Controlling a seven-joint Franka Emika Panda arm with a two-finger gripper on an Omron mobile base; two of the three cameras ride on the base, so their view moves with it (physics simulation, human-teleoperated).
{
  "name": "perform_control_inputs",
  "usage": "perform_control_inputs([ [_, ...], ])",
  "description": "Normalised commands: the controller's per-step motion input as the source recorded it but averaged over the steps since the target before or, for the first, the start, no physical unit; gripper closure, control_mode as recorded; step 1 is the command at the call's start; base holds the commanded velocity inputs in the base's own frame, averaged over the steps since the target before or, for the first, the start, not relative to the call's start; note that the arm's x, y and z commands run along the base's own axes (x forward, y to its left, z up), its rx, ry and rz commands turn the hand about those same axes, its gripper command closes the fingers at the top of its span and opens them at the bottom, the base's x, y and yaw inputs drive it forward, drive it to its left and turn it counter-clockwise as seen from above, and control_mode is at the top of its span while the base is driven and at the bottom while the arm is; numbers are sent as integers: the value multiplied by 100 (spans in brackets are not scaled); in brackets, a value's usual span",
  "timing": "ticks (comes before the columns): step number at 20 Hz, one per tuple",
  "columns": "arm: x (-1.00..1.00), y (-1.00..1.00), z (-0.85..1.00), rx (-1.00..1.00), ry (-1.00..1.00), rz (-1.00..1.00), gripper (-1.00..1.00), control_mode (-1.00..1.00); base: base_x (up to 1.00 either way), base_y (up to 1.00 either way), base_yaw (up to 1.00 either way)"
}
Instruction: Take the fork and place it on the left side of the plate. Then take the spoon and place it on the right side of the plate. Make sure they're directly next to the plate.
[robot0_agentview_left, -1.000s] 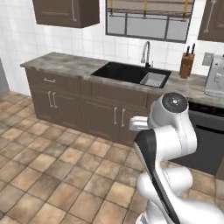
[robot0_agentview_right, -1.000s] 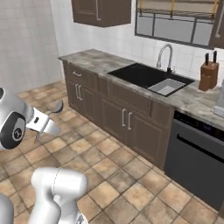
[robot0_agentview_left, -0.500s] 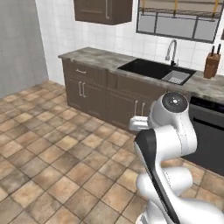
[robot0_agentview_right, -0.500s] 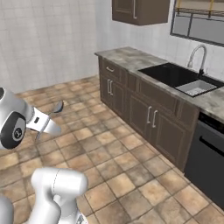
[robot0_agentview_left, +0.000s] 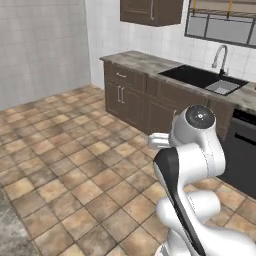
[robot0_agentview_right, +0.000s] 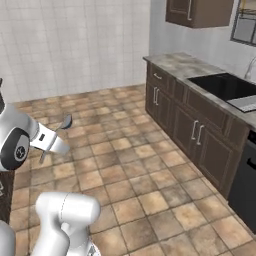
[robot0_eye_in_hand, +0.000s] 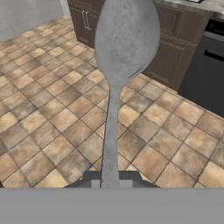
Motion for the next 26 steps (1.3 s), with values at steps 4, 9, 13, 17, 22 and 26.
perform_control_inputs([
  [4,0,0,0,0,0,0,100,100,-70,-8,37],
  [9,0,0,0,0,0,0,100,100,-73,-7,36],
  [13,0,0,0,0,0,0,100,100,-74,-4,35],
  [17,0,0,0,0,0,0,100,100,-77,-5,35],
  [22,0,0,0,0,0,0,100,100,-77,-7,35],
  [26,0,0,0,0,0,0,100,100,-72,-3,33],
])
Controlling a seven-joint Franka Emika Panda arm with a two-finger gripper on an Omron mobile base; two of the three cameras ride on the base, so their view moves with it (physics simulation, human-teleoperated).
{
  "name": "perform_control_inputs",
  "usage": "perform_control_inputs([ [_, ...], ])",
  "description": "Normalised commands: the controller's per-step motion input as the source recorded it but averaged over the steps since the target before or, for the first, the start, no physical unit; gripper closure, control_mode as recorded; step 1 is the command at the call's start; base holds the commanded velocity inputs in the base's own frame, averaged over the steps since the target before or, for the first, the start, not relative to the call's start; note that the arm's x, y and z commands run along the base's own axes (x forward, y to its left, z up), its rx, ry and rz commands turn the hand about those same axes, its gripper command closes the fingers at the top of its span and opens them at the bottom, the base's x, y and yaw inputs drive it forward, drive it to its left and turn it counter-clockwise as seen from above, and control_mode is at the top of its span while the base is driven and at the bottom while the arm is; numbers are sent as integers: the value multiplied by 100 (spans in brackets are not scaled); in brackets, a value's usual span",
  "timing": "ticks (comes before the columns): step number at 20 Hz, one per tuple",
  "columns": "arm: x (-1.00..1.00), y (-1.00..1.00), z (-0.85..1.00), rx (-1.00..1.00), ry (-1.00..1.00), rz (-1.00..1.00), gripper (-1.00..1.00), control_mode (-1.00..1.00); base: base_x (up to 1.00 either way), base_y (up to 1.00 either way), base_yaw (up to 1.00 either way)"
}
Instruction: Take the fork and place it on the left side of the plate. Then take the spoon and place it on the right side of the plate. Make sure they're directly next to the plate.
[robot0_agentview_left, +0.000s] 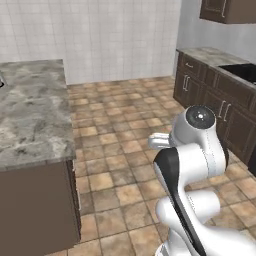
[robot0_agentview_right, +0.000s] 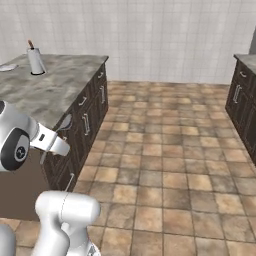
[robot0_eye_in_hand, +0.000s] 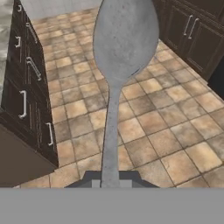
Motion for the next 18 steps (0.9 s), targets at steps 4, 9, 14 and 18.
perform_control_inputs([
  [4,0,0,0,0,0,0,100,100,-45,22,30],
  [9,0,0,0,0,0,0,100,100,-16,68,24],
  [14,0,0,0,0,0,0,100,100,0,97,17],
  [18,0,0,0,0,0,0,100,100,2,100,13],
])
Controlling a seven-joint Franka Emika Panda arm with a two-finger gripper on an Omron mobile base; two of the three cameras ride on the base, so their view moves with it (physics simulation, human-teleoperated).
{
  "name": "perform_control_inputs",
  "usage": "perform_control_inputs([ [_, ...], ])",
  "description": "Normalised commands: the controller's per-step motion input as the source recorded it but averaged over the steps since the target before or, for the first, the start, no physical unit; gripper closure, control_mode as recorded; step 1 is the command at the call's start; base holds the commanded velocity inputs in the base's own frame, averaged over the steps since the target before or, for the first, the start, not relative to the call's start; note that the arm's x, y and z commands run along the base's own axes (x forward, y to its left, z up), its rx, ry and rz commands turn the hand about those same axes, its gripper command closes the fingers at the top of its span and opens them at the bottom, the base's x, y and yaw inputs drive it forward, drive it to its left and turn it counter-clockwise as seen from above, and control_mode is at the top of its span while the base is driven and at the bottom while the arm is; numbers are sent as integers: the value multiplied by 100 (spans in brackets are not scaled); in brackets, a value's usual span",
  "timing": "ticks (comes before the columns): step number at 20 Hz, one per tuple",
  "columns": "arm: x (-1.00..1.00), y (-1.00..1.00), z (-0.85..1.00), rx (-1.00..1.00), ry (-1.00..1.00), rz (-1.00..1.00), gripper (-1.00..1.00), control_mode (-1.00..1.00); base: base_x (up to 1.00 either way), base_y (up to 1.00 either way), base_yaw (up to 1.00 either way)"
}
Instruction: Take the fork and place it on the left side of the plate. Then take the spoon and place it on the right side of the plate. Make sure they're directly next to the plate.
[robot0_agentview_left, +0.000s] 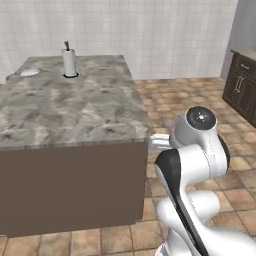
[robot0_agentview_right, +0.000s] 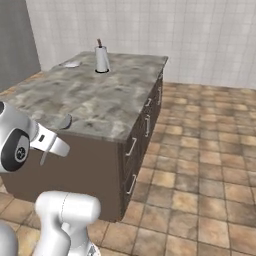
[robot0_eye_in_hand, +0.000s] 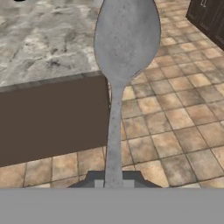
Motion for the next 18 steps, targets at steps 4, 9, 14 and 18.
perform_control_inputs([
  [4,0,0,0,0,0,0,100,100,20,100,8],
  [9,0,0,0,0,0,0,100,100,48,100,0],
  [14,0,0,0,0,0,0,100,100,65,100,-3],
  [18,0,0,0,0,0,0,100,100,56,100,-12],
])
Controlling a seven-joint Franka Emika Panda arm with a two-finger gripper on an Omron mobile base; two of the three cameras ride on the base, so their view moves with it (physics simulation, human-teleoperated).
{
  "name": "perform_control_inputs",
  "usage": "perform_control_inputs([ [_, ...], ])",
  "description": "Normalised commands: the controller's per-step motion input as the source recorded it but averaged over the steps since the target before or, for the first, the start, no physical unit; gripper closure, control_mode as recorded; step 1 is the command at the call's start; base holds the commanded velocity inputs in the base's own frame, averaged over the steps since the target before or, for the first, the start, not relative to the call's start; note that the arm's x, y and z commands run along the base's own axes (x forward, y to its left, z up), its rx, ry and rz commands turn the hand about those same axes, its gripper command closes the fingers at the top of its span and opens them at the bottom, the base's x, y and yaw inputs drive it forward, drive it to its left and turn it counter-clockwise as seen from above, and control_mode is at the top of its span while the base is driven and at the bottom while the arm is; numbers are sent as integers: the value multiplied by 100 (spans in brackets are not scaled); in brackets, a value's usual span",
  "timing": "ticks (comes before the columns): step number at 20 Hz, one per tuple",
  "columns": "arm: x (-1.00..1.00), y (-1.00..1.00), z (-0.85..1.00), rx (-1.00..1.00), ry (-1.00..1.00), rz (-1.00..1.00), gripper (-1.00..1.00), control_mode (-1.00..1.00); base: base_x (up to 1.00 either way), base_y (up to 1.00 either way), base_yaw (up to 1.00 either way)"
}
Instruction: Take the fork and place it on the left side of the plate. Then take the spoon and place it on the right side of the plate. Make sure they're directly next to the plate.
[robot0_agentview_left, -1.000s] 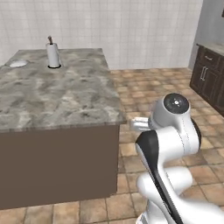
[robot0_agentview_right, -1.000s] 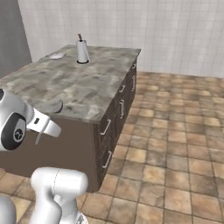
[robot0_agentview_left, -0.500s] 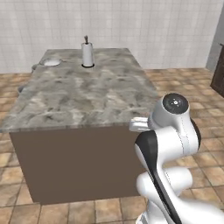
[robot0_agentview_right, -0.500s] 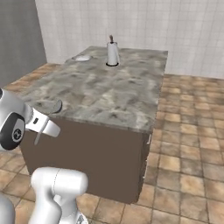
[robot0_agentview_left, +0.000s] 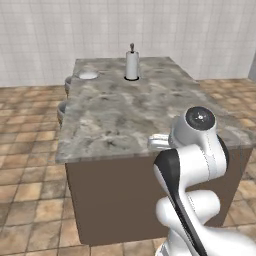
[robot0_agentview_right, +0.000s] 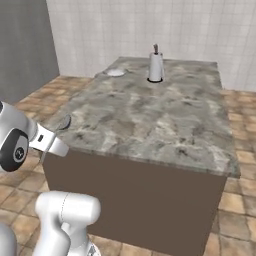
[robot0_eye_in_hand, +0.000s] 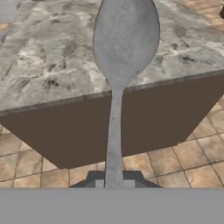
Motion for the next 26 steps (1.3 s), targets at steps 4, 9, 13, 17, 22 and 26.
perform_control_inputs([
  [4,0,0,0,0,0,0,100,100,49,100,-18],
  [9,0,0,0,0,0,0,100,100,21,100,-29],
  [13,0,0,0,0,0,0,100,100,4,95,-38],
  [17,0,0,0,0,0,0,100,100,6,87,-42],
  [22,0,0,0,0,0,0,100,100,27,84,-43],
  [26,0,0,0,0,0,0,100,100,45,87,-42],
])
